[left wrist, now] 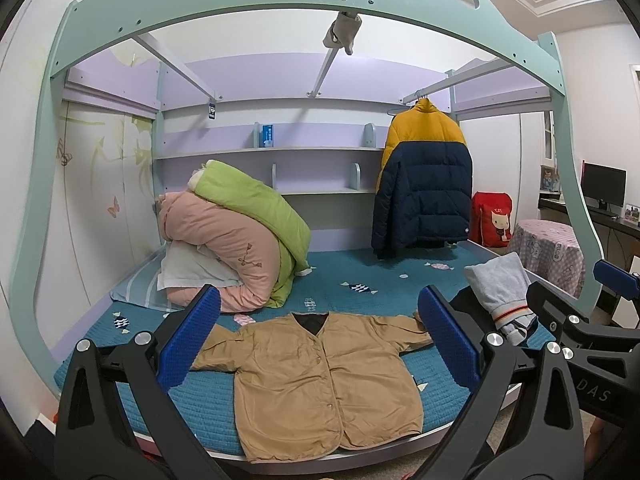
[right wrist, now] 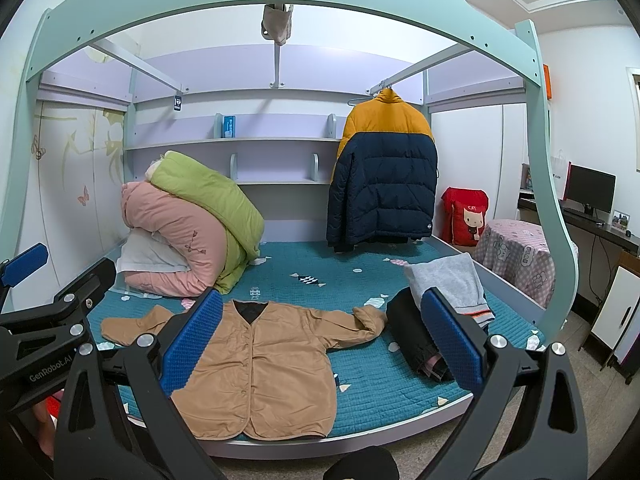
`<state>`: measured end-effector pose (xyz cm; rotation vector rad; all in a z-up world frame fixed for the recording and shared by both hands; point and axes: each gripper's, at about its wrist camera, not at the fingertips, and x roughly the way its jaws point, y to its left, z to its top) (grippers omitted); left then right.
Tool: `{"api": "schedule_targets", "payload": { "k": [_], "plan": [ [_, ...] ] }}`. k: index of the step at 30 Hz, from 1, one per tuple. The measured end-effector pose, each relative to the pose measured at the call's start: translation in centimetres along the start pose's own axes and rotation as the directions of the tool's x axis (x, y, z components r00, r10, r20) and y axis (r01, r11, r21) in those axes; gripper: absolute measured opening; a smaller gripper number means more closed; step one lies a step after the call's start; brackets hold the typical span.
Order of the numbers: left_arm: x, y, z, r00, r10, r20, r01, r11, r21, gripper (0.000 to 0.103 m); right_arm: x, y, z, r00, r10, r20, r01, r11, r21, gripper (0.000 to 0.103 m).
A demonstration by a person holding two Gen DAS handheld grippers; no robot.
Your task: Fold large clothes
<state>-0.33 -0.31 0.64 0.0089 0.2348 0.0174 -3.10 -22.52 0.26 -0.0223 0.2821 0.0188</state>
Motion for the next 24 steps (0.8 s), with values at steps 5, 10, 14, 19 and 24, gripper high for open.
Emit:
{"api": "schedule_targets", "payload": {
  "k": [5, 10, 14, 19, 24],
  "plan": [
    [-0.04, -0.01, 0.02, 1.0, 0.0, 0.0, 0.0, 1.0, 0.001, 0.098, 0.06, -0.07, -0.1, 1.0, 0.0, 0.001, 0.0, 1.0, 0.001, 0.096],
    [-0.07, 0.0, 0.03, 1.0, 0.001, 0.002, -0.001, 1.0, 0.002, 0.098, 0.06, -0.1, -0.13, 1.0, 0.0, 0.001, 0.0, 1.0, 0.0, 0.096],
    [-0.22, 0.11, 0.12, 1.0, 0.001, 0.004, -0.001, 1.0, 0.002, 0.098, 0.07, -0.18, -0.1, 1.0, 0.001, 0.001, -0.001, 1.0, 0.002, 0.096],
    [-0.25, 0.1, 0.19, 1.0, 0.001, 0.003, -0.001, 1.0, 0.003, 0.098, 0.04, -0.19, -0.03, 1.0, 0.002, 0.001, -0.002, 1.0, 0.003, 0.096],
    [-0.28, 0.05, 0.1, 1.0, 0.002, 0.006, -0.002, 1.0, 0.004, 0.098, 0.03, -0.21, -0.03, 1.0, 0.002, 0.001, -0.002, 1.0, 0.004, 0.096]
  ]
}}
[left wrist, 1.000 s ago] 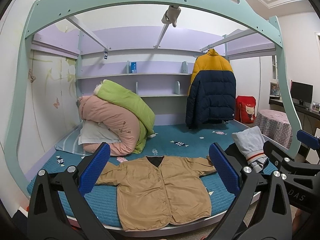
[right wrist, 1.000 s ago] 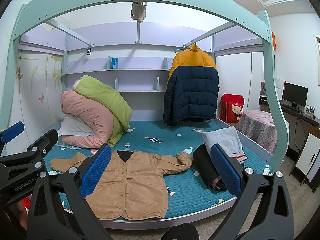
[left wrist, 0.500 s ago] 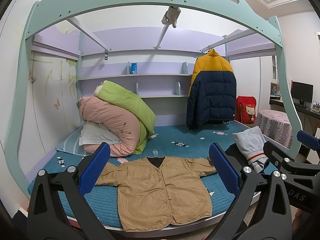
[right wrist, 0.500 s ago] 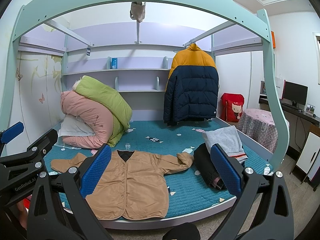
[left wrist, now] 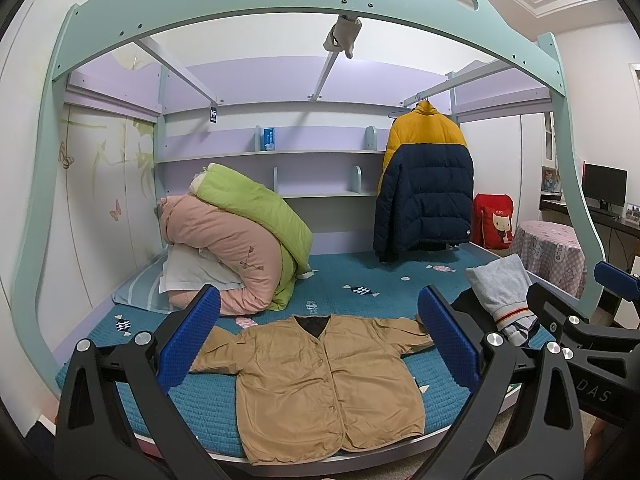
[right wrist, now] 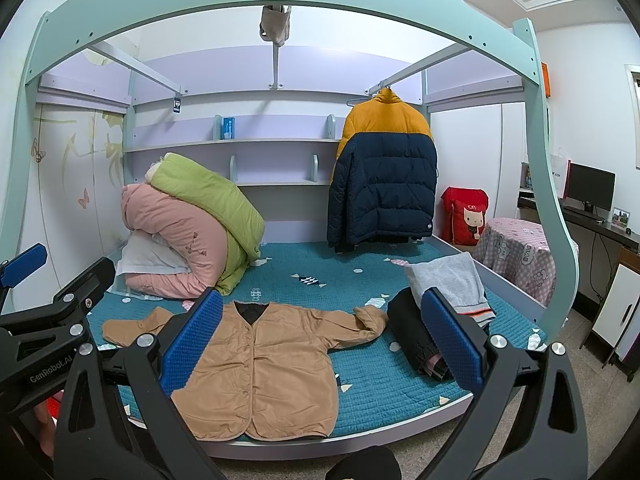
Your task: Fold large clothes
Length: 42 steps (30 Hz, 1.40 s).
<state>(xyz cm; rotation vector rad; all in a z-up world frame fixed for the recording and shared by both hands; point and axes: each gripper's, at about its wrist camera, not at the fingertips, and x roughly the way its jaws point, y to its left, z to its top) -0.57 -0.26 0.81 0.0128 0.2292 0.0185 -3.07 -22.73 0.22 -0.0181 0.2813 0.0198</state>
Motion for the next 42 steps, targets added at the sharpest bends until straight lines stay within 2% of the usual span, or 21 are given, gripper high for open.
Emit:
{"api": "schedule_targets", "payload": {
  "k": [34, 42],
  "plan": [
    [-0.2, 0.1, 0.0, 1.0, 0.001, -0.004, -0.001, 1.0, 0.002, 0.098, 0.2, 0.4, 0.6, 1.0, 0.0, -0.011, 0.0, 1.0, 0.0, 0.096],
    [2.0, 0.9, 0.2, 0.999, 0.0, -0.036, 0.0, 1.0, 0.0, 0.098, 2.3, 0.5, 0.1, 0.999, -0.002, -0.047, 0.002, 1.0, 0.003, 0.096]
  ]
}}
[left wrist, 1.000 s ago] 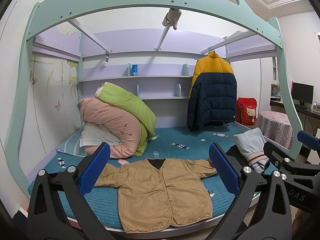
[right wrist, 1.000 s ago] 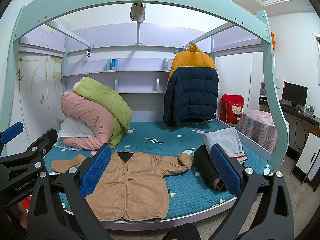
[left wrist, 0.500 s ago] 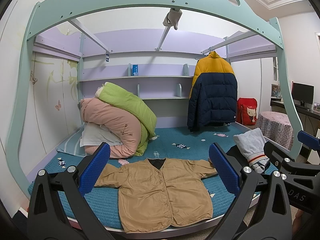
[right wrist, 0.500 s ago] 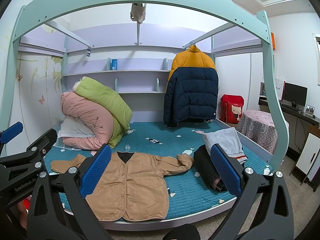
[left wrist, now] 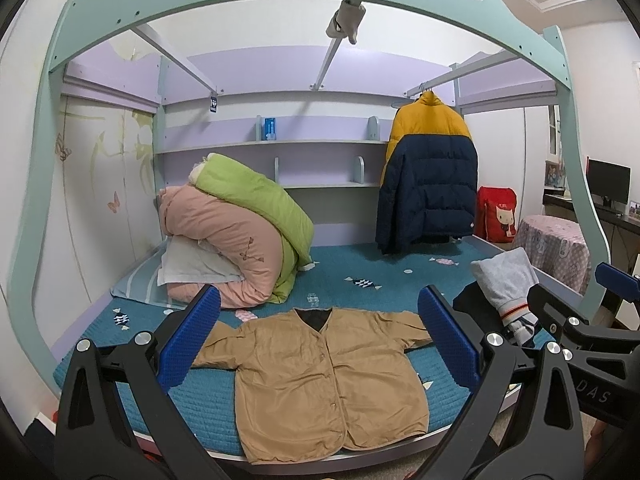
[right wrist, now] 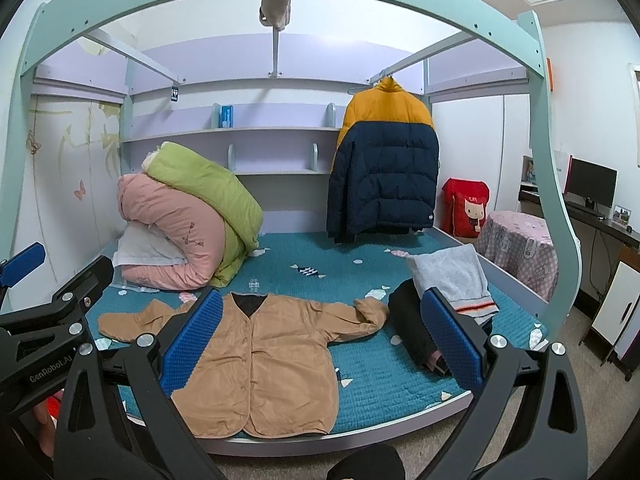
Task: Fold large clothes
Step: 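Lower both tools toward the spread tan jacket on the bed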
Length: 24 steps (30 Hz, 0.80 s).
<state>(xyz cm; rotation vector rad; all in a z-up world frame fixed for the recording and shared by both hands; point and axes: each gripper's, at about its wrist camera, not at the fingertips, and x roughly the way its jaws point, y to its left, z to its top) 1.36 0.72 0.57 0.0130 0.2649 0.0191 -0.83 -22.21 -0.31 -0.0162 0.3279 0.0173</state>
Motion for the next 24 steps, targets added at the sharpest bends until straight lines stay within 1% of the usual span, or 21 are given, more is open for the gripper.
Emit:
{"api": "schedule_targets", "payload": {
  "k": [5, 9, 11, 14, 18, 24],
  "plan": [
    [3.6, 0.0, -1.0, 0.999, -0.004, -0.052, 0.005, 1.0, 0.005, 0.098, 3.1, 0.1, -0.8, 0.999, -0.002, -0.05, 0.002, 1.0, 0.005, 0.096],
    [7.7, -0.1, -2.3, 0.992, 0.005, -0.127, -0.003, 1.0, 0.018, 0.098, 7.2, 0.1, -2.1, 0.992, 0.008, -0.127, -0.006, 1.0, 0.017, 0.096],
    [10.1, 0.0, -3.1, 0.986, 0.016, -0.165, -0.012, 1.0, 0.024, 0.098, 9.7, 0.4, -2.7, 0.984, 0.017, -0.175, -0.014, 1.0, 0.02, 0.096],
    [13.4, 0.4, -4.6, 0.976, 0.032, -0.216, -0.027, 0.999, 0.027, 0.098, 12.4, 0.9, -3.7, 0.975, 0.021, -0.22, -0.018, 1.0, 0.016, 0.096],
    [17.7, 1.6, -6.6, 0.958, 0.045, -0.283, -0.044, 0.999, 0.008, 0.098, 16.7, 2.2, -4.8, 0.955, 0.038, -0.293, -0.037, 0.999, 0.01, 0.096],
    [23.8, 3.8, -9.8, 0.924, 0.063, -0.377, -0.073, 0.997, -0.013, 0.098, 22.4, 4.2, -6.5, 0.925, 0.044, -0.377, -0.054, 0.998, -0.015, 0.096]
  ]
}}
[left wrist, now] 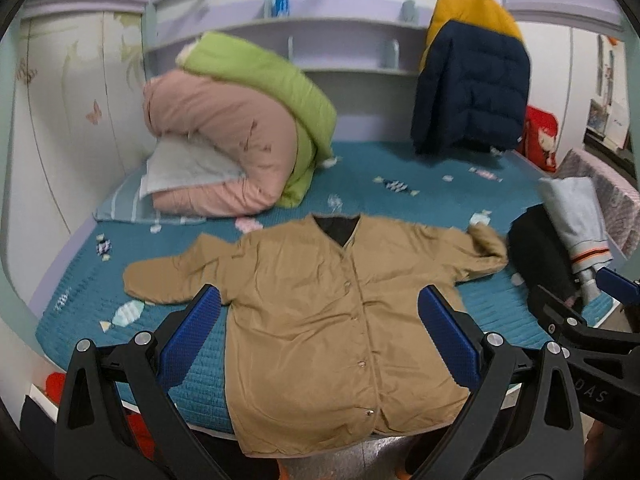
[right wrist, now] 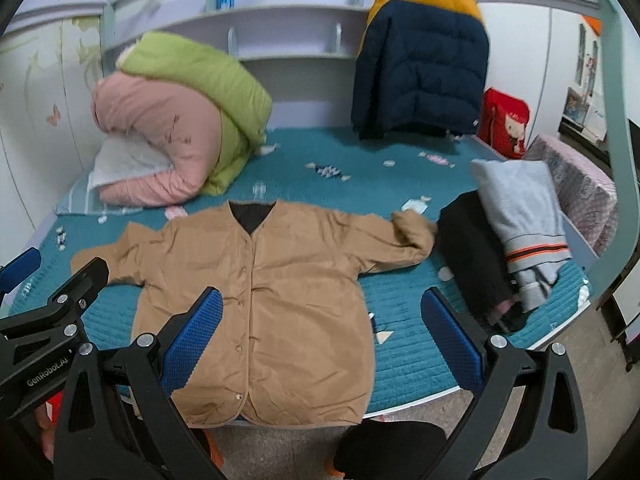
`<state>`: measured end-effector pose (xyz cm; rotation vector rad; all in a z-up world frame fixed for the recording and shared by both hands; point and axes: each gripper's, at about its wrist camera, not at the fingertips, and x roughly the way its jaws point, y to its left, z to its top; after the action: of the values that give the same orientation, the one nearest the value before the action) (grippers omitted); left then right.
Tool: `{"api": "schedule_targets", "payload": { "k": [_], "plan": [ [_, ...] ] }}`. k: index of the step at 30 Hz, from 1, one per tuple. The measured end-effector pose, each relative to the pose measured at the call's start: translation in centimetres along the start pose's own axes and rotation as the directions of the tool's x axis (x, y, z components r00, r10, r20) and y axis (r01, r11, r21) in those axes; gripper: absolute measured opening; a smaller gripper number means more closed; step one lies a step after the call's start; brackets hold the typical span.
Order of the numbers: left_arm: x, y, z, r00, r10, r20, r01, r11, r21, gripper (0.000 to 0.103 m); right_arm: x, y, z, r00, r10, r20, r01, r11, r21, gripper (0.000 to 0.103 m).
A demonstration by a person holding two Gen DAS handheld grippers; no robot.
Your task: Fold large clothes
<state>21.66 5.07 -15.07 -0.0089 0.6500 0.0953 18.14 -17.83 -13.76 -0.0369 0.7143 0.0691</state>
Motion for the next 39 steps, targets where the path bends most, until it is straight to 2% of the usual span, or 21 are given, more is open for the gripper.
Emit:
{"api": "schedule_targets", "payload": {
  "k": [8, 14, 20, 24, 26, 27, 28, 29, 30, 31, 33, 35, 37, 39],
  "plan": [
    [8.7, 3.1, -1.5, 0.994, -0.026, -0.108, 0.023, 0.999, -0.023, 0.098, 9.5, 4.0, 0.5, 0.991, -0.001, -0.13, -0.006, 0.998, -0.055, 0.096],
    [15.6, 8.5, -3.4, 0.977, 0.029, -0.213, -0.046, 0.996, -0.073, 0.098, 17.0, 9.2, 0.2, 0.974, 0.047, -0.22, -0.072, 0.992, -0.107, 0.096],
    [21.7, 17.0, -5.6, 0.95, 0.077, -0.302, -0.131, 0.977, -0.166, 0.098, 23.3, 15.0, 0.0, 0.967, 0.114, -0.228, -0.154, 0.974, -0.167, 0.096],
    [24.7, 24.5, -6.7, 0.925, 0.167, -0.341, -0.254, 0.94, -0.229, 0.098, 26.7, 18.1, 0.2, 0.968, 0.152, -0.202, -0.188, 0.966, -0.177, 0.096],
    [26.1, 29.2, -7.2, 0.916, 0.207, -0.343, -0.309, 0.91, -0.276, 0.098, 28.1, 19.5, 0.4, 0.968, 0.177, -0.178, -0.208, 0.963, -0.174, 0.095],
    [26.6, 31.0, -7.5, 0.91, 0.214, -0.354, -0.327, 0.897, -0.298, 0.098, 29.0, 20.2, 0.5, 0.964, 0.189, -0.186, -0.221, 0.96, -0.17, 0.085],
    [27.3, 33.3, -7.9, 0.898, 0.229, -0.375, -0.358, 0.876, -0.322, 0.098, 29.9, 21.0, 0.6, 0.957, 0.207, -0.201, -0.242, 0.956, -0.166, 0.066],
    [27.9, 35.2, -8.2, 0.893, 0.237, -0.383, -0.376, 0.862, -0.341, 0.098, 30.5, 21.6, 0.7, 0.95, 0.23, -0.211, -0.266, 0.951, -0.158, 0.056],
    [28.3, 36.7, -8.6, 0.885, 0.238, -0.399, -0.39, 0.849, -0.358, 0.098, 31.5, 22.4, 0.8, 0.937, 0.263, -0.228, -0.3, 0.943, -0.145, 0.04],
    [28.6, 38.4, -8.9, 0.886, 0.221, -0.407, -0.39, 0.83, -0.398, 0.098, 32.4, 23.1, 0.8, 0.922, 0.289, -0.257, -0.329, 0.935, -0.131, 0.027],
    [28.9, 40.9, -9.4, 0.91, 0.166, -0.379, -0.35, 0.798, -0.491, 0.098, 33.8, 24.7, 0.7, 0.89, 0.343, -0.3, -0.387, 0.916, -0.102, 0.015],
    [29.8, 42.9, -10.1, 0.901, 0.117, -0.417, -0.353, 0.758, -0.549, 0.098, 34.7, 26.4, 0.4, 0.868, 0.37, -0.332, -0.419, 0.904, -0.089, 0.01],
    [30.7, 44.1, -10.6, 0.907, 0.061, -0.417, -0.324, 0.732, -0.599, 0.098, 35.1, 28.0, 0.1, 0.85, 0.397, -0.348, -0.449, 0.89, -0.081, 0.01],
    [31.4, 44.7, -10.9, 0.902, 0.072, -0.426, -0.342, 0.721, -0.602, 0.098, 35.1, 29.2, -0.2, 0.833, 0.42, -0.361, -0.472, 0.879, -0.068, 0.01]
  ]
}}
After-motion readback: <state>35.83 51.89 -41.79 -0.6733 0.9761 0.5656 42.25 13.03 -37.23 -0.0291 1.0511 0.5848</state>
